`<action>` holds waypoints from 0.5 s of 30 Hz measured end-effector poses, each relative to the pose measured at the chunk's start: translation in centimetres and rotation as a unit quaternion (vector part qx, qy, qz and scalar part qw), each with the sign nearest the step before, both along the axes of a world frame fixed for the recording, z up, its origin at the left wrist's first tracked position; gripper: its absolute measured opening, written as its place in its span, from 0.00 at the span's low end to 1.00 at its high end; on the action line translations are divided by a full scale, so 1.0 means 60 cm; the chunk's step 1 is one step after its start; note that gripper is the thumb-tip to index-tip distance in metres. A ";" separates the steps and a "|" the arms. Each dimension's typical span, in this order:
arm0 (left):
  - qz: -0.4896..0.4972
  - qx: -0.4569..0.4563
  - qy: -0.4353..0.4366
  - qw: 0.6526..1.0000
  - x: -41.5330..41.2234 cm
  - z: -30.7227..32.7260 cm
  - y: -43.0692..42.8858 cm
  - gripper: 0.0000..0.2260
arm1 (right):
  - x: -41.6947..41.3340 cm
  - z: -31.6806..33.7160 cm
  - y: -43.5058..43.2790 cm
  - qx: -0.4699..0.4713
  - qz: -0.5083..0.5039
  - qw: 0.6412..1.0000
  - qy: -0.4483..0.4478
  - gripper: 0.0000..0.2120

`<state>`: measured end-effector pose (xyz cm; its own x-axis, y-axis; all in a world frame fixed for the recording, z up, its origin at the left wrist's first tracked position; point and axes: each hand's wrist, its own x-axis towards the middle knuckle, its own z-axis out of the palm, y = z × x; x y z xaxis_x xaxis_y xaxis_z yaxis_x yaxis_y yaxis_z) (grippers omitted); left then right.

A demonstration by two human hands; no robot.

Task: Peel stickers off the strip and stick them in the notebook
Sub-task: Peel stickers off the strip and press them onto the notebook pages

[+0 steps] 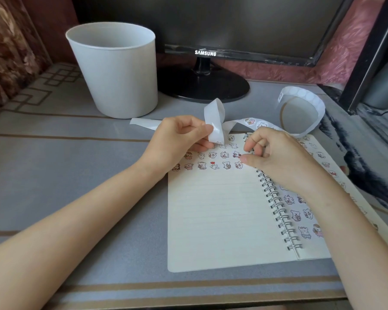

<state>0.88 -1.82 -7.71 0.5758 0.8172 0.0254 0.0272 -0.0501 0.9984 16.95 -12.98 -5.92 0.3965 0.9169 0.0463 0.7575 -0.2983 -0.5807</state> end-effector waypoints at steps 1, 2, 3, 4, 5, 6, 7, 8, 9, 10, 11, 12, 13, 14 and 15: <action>0.000 0.001 0.000 1.000 0.000 0.000 0.000 0.07 | 0.001 -0.001 0.000 0.002 0.000 1.000 0.000 0.07; 0.000 0.002 -0.003 1.000 0.000 0.001 -0.001 0.08 | 0.001 -0.001 0.000 0.008 -0.002 1.000 0.004 0.06; -0.001 0.002 -0.008 1.000 0.000 0.002 -0.001 0.08 | -0.001 0.000 0.000 0.022 -0.004 1.000 0.015 0.06; -0.002 0.001 -0.015 1.000 -0.001 0.003 -0.002 0.08 | -0.004 0.002 0.001 0.045 -0.006 0.998 0.032 0.05; -0.004 0.001 -0.021 1.000 -0.001 0.004 -0.003 0.07 | -0.009 0.004 0.001 0.075 -0.006 0.996 0.051 0.04; -0.005 0.001 -0.027 1.000 -0.002 0.006 -0.004 0.07 | -0.015 0.007 0.002 0.111 -0.005 0.992 0.066 0.04; -0.006 0.005 -0.030 1.000 -0.003 0.008 -0.006 0.06 | -0.021 0.010 0.003 0.145 -0.001 0.987 0.075 0.04; -0.006 0.013 -0.032 0.999 -0.003 0.010 -0.007 0.06 | -0.027 0.012 0.004 0.169 0.005 0.982 0.080 0.04; -0.005 0.024 -0.032 0.999 -0.004 0.011 -0.008 0.06 | -0.033 0.014 0.005 0.182 0.014 0.980 0.084 0.04; -0.003 0.035 -0.032 0.999 -0.004 0.012 -0.008 0.06 | -0.036 0.013 0.006 0.188 0.024 0.978 0.086 0.05; 0.000 0.043 -0.032 0.999 -0.005 0.014 -0.009 0.07 | -0.039 0.012 0.007 0.189 0.032 0.978 0.085 0.06; 0.001 0.047 -0.033 0.998 -0.005 0.015 -0.010 0.07 | -0.040 0.010 0.007 0.188 0.038 0.978 0.081 0.06; 0.002 0.049 -0.035 0.998 -0.005 0.016 -0.010 0.08 | -0.041 0.010 0.008 0.189 0.041 0.978 0.077 0.06; 0.001 0.050 -0.036 0.998 -0.005 0.016 -0.011 0.08 | -0.042 0.009 0.008 0.191 0.042 0.978 0.073 0.06; -0.001 0.050 -0.038 0.998 -0.005 0.016 -0.011 0.07 | -0.043 0.009 0.008 0.194 0.043 0.978 0.072 0.05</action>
<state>0.60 -2.48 -6.73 0.5706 0.8073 0.1507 -0.0480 -0.1504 0.9875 14.34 -12.51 -5.35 0.3465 0.8719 0.3461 0.6727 0.0262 -0.7395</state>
